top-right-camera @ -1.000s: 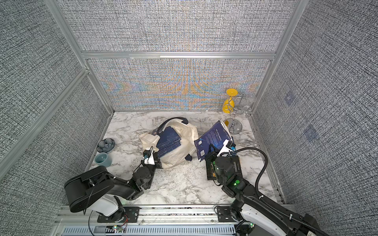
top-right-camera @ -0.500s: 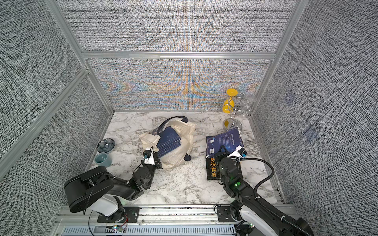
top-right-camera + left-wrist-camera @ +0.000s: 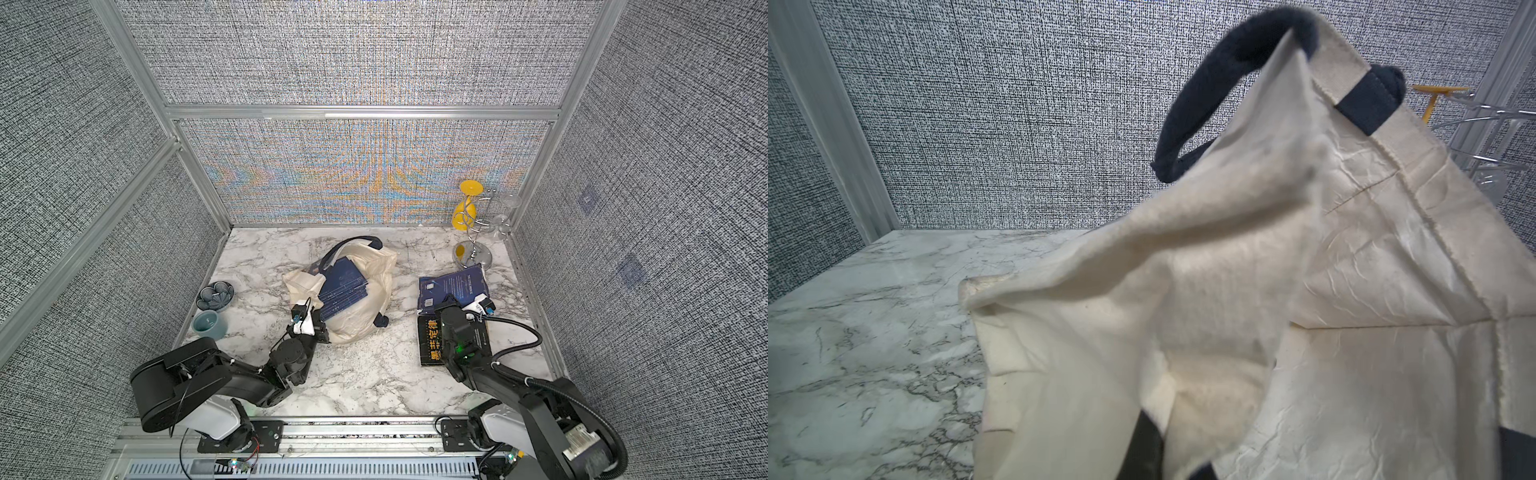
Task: Take out the books from the canvas bag
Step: Place the book on the book.
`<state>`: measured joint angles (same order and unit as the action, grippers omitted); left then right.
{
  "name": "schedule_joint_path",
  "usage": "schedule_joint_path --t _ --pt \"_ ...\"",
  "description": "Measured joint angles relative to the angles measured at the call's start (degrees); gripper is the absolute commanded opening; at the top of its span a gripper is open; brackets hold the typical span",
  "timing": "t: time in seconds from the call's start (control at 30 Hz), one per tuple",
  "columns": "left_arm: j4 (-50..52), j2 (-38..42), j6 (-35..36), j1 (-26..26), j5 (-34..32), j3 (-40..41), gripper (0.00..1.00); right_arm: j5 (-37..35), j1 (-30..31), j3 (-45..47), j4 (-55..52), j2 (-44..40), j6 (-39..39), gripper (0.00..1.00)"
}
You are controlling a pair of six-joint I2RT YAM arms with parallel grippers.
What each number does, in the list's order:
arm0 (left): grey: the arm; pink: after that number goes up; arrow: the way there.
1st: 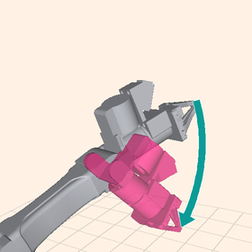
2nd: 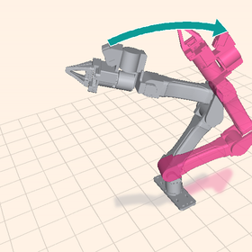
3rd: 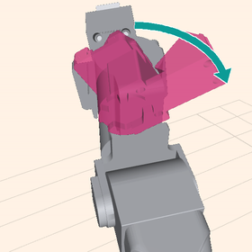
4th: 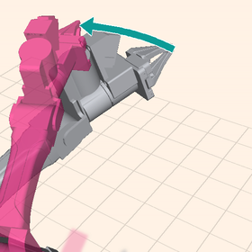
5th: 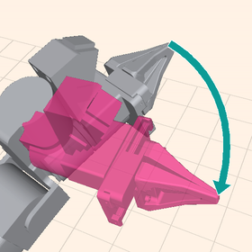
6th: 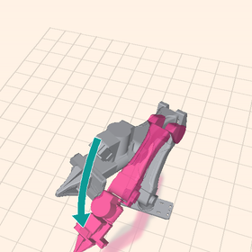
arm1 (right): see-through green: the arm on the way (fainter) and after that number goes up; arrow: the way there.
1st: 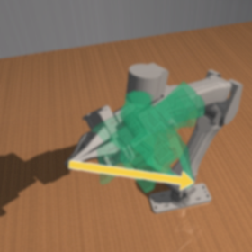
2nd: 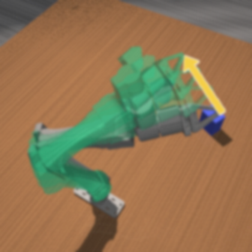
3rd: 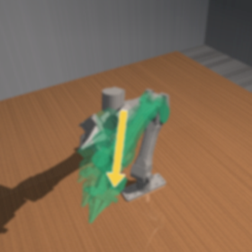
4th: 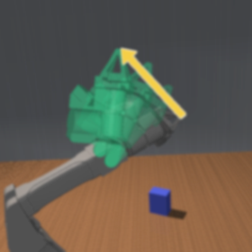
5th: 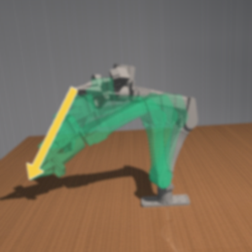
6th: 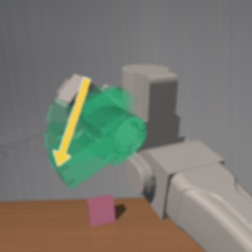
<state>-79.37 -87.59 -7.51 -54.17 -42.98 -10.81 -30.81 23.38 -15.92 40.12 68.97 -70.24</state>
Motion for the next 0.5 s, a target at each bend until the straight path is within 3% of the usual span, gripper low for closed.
schedule_joint_path --t 0.27,0.5 --pt "0.00 0.02 0.26 0.00 0.00 0.00 0.00 4.00 -3.69 -2.08 5.55 10.34 -3.85 0.00" --pt "0.00 0.02 0.48 0.00 0.04 0.00 0.00 7.58 -5.66 -3.58 7.76 14.29 -6.36 0.02"
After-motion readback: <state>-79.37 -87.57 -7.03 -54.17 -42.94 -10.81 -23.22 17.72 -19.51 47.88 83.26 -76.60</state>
